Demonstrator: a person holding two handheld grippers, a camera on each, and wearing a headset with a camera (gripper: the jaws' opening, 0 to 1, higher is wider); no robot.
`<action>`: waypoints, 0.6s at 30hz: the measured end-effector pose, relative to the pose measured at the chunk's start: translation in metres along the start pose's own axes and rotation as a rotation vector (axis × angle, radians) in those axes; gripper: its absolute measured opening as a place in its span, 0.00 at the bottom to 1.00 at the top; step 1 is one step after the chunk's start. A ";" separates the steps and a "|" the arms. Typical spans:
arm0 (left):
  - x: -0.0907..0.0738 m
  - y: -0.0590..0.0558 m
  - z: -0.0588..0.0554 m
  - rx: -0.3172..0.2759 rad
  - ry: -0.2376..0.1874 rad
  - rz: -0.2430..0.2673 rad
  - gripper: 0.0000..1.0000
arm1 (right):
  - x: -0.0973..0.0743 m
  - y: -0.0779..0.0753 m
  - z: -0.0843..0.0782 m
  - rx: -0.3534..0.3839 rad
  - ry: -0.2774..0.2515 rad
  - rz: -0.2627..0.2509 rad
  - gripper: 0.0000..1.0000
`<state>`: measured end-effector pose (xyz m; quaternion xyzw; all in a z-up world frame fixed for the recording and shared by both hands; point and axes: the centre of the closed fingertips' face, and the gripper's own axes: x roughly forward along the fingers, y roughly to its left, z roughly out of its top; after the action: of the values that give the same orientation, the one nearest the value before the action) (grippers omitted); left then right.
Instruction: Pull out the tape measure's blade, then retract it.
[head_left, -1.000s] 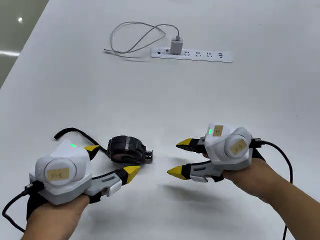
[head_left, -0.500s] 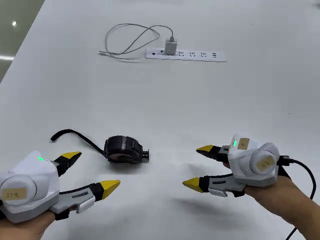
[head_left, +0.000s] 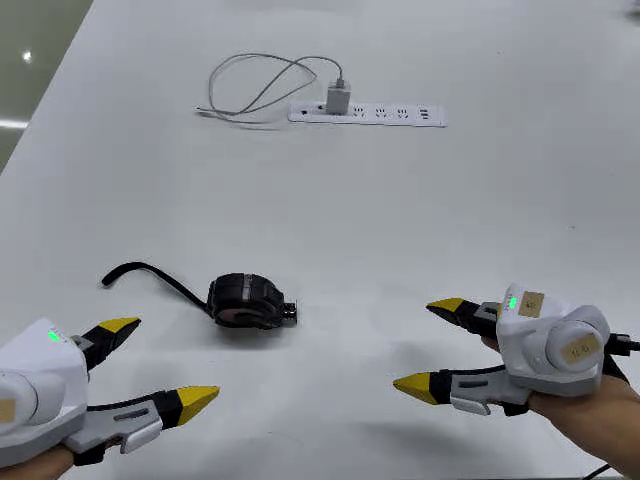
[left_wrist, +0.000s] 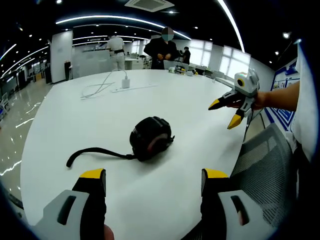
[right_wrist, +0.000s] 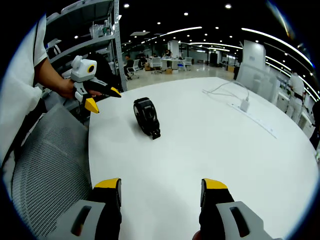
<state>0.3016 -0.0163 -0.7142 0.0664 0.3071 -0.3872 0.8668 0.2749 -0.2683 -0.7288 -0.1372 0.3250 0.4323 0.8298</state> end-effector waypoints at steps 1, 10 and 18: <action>-0.002 0.001 -0.003 0.006 0.010 0.001 0.76 | -0.002 0.001 -0.003 0.002 0.007 -0.002 0.62; -0.012 0.002 -0.014 0.008 0.030 -0.005 0.81 | -0.017 0.004 -0.015 0.021 0.020 -0.022 0.71; -0.021 0.007 -0.020 0.011 0.045 -0.004 0.86 | -0.027 0.008 -0.024 0.034 0.036 -0.024 0.78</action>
<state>0.2861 0.0087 -0.7192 0.0792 0.3248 -0.3890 0.8584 0.2474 -0.2930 -0.7290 -0.1345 0.3455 0.4144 0.8312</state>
